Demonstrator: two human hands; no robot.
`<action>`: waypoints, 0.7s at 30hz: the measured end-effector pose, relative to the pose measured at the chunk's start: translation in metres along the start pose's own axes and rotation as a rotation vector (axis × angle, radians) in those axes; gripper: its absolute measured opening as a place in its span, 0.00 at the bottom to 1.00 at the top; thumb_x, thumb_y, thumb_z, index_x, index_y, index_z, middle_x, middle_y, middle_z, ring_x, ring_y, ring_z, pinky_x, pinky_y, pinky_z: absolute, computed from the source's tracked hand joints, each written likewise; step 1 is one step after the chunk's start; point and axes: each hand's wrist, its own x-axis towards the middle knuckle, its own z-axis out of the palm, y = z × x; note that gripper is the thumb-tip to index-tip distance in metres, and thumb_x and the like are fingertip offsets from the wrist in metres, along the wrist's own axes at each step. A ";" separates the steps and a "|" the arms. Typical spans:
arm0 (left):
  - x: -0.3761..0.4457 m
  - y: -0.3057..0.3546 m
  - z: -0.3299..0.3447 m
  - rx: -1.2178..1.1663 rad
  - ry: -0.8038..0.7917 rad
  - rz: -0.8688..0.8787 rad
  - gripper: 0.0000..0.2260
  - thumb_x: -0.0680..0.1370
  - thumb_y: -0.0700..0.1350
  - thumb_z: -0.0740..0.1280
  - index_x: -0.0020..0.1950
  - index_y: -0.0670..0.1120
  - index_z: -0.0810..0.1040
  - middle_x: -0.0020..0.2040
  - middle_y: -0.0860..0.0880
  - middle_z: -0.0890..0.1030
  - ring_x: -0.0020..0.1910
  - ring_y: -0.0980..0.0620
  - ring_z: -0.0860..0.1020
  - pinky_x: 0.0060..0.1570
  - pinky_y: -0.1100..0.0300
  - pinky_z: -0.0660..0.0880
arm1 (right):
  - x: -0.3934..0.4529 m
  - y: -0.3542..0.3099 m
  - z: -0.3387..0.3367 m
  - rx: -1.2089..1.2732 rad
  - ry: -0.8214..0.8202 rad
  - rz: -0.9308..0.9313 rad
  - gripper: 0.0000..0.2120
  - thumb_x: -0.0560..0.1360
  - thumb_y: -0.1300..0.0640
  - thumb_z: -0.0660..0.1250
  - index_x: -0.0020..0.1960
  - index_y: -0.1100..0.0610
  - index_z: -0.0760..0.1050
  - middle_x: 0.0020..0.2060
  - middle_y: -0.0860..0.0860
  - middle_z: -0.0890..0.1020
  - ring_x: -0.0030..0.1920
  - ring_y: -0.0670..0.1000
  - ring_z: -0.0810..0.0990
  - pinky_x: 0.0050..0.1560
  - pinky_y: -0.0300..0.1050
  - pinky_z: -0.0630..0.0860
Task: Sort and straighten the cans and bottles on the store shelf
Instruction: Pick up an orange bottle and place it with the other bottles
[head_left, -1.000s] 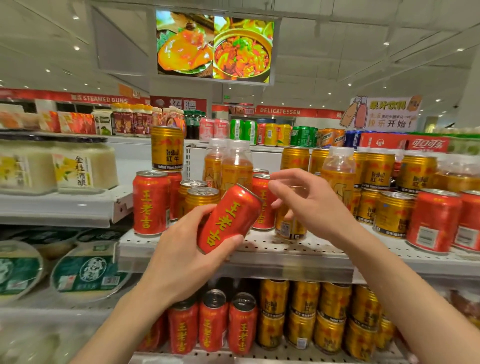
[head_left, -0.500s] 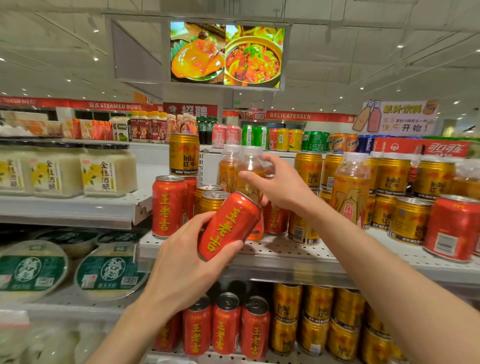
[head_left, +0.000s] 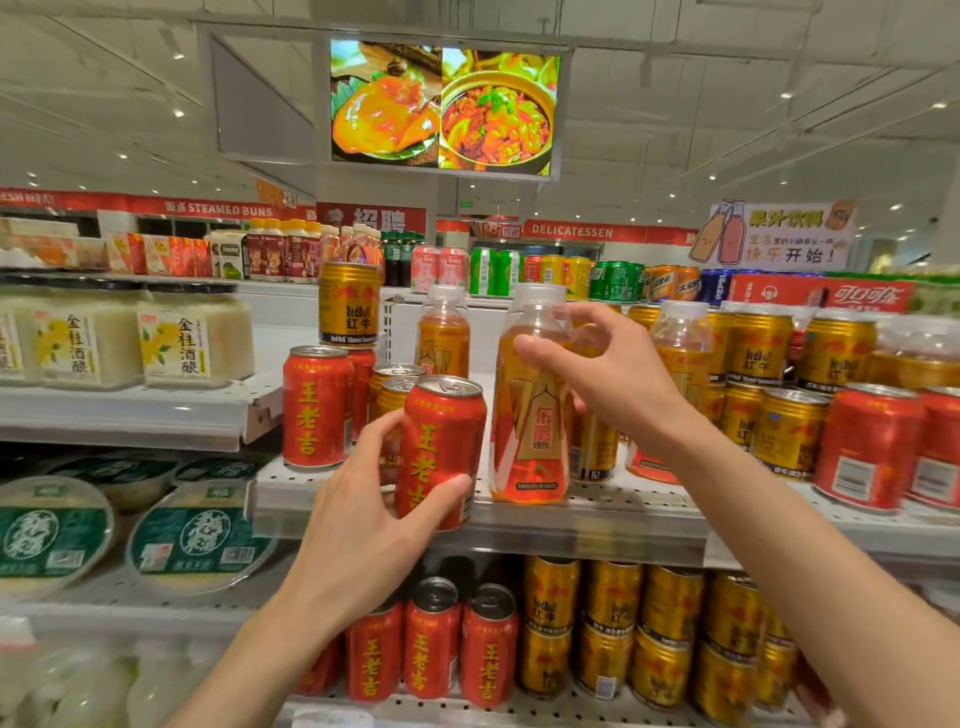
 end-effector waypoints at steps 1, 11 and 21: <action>0.001 0.002 0.005 0.008 0.000 0.012 0.32 0.70 0.65 0.71 0.72 0.61 0.65 0.59 0.63 0.77 0.58 0.64 0.76 0.56 0.64 0.72 | -0.004 0.001 -0.007 -0.007 0.004 0.000 0.31 0.70 0.37 0.74 0.70 0.46 0.72 0.53 0.43 0.81 0.51 0.44 0.82 0.37 0.41 0.78; 0.036 0.023 0.063 0.097 -0.047 -0.027 0.35 0.74 0.61 0.71 0.76 0.52 0.63 0.57 0.60 0.72 0.56 0.60 0.71 0.57 0.63 0.65 | -0.032 0.020 -0.067 0.037 0.093 0.037 0.29 0.70 0.40 0.74 0.68 0.47 0.74 0.55 0.39 0.80 0.55 0.38 0.77 0.40 0.41 0.78; 0.055 0.015 0.087 0.081 -0.117 0.013 0.31 0.74 0.64 0.69 0.74 0.59 0.67 0.63 0.56 0.77 0.61 0.56 0.75 0.62 0.55 0.73 | -0.040 0.027 -0.080 0.060 0.114 0.026 0.29 0.70 0.40 0.74 0.68 0.46 0.73 0.59 0.42 0.80 0.58 0.43 0.80 0.41 0.41 0.78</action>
